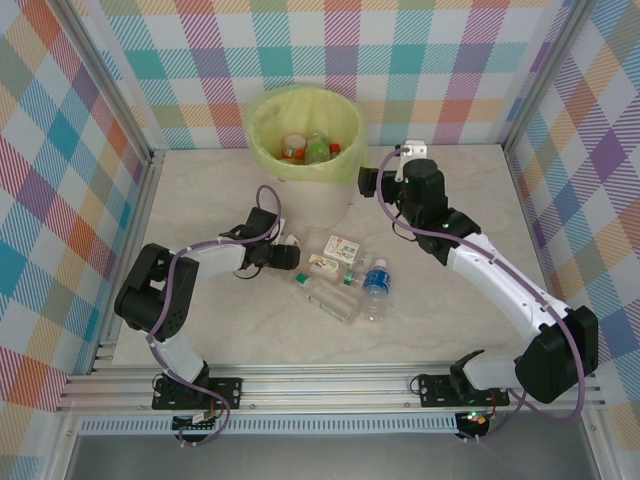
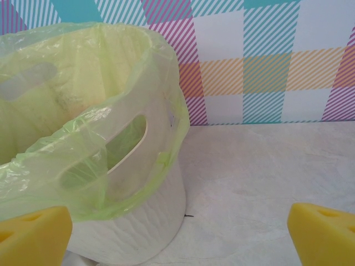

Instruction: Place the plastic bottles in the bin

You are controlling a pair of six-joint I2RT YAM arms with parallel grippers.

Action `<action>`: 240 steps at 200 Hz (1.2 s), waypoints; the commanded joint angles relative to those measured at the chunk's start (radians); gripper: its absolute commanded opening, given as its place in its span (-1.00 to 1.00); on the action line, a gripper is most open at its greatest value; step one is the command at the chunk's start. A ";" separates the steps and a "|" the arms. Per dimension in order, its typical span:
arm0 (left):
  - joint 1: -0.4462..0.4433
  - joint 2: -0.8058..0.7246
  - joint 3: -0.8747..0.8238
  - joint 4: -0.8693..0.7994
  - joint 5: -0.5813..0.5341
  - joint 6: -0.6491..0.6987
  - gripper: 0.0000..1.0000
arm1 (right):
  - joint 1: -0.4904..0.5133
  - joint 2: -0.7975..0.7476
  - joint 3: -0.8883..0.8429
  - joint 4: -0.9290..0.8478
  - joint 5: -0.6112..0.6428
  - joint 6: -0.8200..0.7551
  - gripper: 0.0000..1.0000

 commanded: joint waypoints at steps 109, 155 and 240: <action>0.006 -0.156 -0.156 0.117 -0.074 -0.101 0.21 | 0.005 -0.004 -0.009 0.039 0.006 0.021 0.99; 0.052 -0.270 -0.246 0.167 -0.154 -0.193 0.15 | 0.005 0.001 -0.009 0.047 0.011 0.019 1.00; 0.121 -0.561 -0.252 0.070 -0.405 -0.364 0.10 | 0.005 0.002 -0.020 0.062 0.014 0.022 1.00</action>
